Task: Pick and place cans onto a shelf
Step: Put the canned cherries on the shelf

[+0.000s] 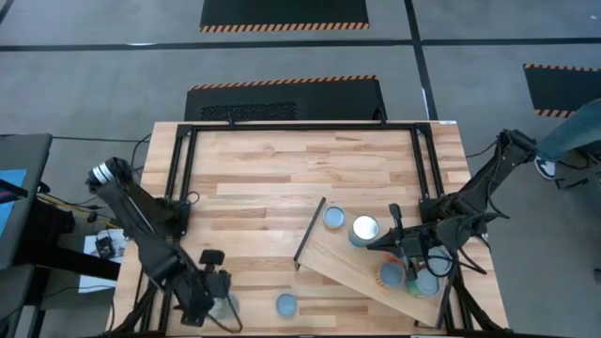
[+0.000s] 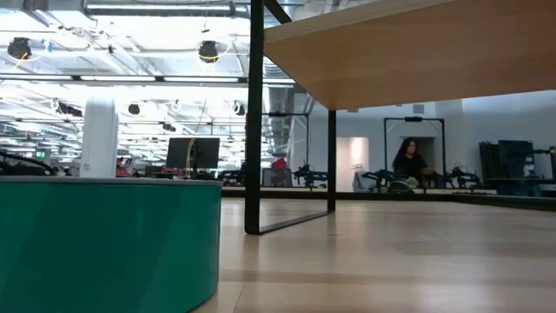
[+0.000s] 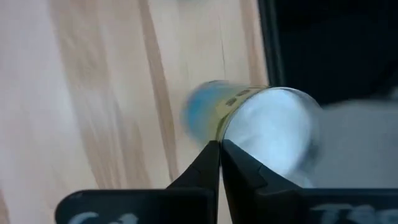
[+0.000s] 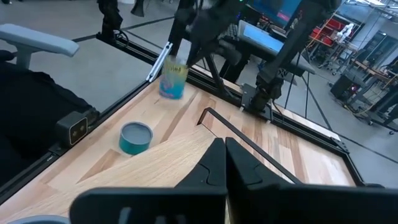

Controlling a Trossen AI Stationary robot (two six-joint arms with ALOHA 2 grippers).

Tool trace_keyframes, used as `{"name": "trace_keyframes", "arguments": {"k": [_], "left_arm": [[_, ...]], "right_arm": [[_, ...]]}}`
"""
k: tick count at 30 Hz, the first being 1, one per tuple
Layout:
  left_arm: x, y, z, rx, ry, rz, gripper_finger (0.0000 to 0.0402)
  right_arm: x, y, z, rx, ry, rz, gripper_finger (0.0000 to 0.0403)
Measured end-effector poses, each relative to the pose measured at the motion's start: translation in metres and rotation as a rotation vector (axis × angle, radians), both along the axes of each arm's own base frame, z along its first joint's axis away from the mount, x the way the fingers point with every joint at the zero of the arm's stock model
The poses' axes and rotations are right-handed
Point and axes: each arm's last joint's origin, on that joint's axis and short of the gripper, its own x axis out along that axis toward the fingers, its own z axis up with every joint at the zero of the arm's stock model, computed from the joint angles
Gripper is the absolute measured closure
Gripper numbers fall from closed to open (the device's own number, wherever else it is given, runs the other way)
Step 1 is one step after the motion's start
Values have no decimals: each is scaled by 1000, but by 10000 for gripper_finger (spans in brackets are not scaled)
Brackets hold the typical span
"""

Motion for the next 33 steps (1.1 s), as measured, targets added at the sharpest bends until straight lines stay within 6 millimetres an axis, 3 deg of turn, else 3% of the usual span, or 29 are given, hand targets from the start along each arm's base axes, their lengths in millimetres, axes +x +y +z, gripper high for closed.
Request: {"name": "trace_keyframes", "arguments": {"k": [8,13,17,23,33], "left_arm": [[40,42,91,-116,-392,177,401],[79,73,121,-116,-495,255,401],[116,97,125,-118,-494,296,401],[168,116,124,-160,-481,295,401],[222,118,110,-201,-454,296,401]], "right_arm": [[0,0,0,-2,0,-1,395],[0,0,-1,-9,5,-3,395],[0,-1,0,-15,1,-17,395],[-11,-2,7,13,-28,11,395],[-27,-1,15,30,-68,5,394]]}}
